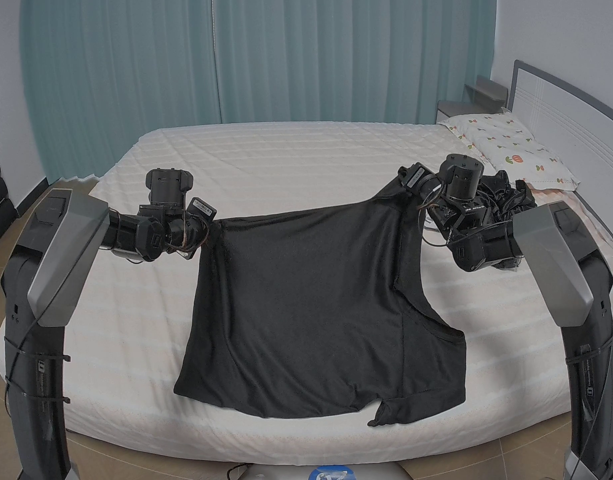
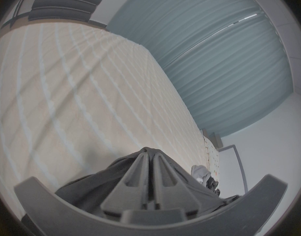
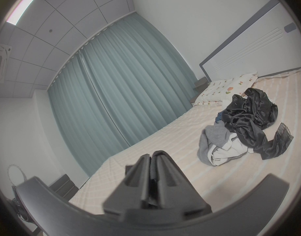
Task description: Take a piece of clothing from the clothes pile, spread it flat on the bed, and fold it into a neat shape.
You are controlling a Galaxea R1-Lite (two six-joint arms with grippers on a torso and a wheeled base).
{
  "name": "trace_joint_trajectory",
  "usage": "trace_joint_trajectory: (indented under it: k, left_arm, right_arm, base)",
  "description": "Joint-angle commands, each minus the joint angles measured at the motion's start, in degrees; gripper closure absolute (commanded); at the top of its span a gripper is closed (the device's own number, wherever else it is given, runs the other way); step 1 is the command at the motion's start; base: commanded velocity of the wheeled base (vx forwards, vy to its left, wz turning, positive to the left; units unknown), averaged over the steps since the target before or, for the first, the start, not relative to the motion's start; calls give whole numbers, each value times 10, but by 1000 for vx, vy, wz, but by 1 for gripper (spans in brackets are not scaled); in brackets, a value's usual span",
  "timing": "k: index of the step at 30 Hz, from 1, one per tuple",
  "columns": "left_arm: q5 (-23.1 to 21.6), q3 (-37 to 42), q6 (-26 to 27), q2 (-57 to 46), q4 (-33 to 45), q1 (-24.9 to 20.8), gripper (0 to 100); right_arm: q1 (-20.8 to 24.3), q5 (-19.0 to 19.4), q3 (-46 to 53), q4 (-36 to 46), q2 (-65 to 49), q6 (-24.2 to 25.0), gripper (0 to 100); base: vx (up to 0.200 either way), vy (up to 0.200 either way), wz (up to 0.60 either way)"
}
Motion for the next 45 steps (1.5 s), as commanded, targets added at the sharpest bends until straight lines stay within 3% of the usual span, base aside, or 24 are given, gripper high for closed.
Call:
trace_joint_trajectory:
  k: [1,6,10,16,19,24,31,40,41,45]
  left_arm:
    - [15,-47,-15,61,3,0,0]
    - [59,-73,-13,79,5,5,0]
    - [61,-70,-13,80,11,10,0]
    - [45,-25,-11,48,64,13,0]
    - [13,28,-10,13,62,13,0]
    - [-16,109,-10,-38,50,13,0]
    - [-58,304,-14,-111,-70,13,0]
    - [-56,368,-54,-133,-108,7,0]
    - [-58,371,-55,-136,-108,8,0]
    - [-59,383,-55,-140,-109,8,0]
  right_arm:
    - [-10,0,-4,-1,65,-25,0]
    - [-29,-9,15,9,72,-40,0]
    - [-36,-8,50,6,62,-48,0]
    - [-47,48,163,-9,13,-74,0]
    - [-44,71,210,-10,-5,-77,0]
    - [-38,76,230,-11,3,-89,0]
    - [-24,89,217,-4,30,-89,0]
    - [-20,94,193,7,65,-90,0]
    - [-20,94,191,14,67,-90,100]
    - [-22,93,181,18,73,-88,100]
  base:
    - [0,0,0]
    - [0,0,0]
    - [0,0,0]
    - [0,0,0]
    - [0,0,0]
    - [0,0,0]
    - [0,0,0]
    - [0,0,0]
    - [0,0,0]
    - [0,0,0]
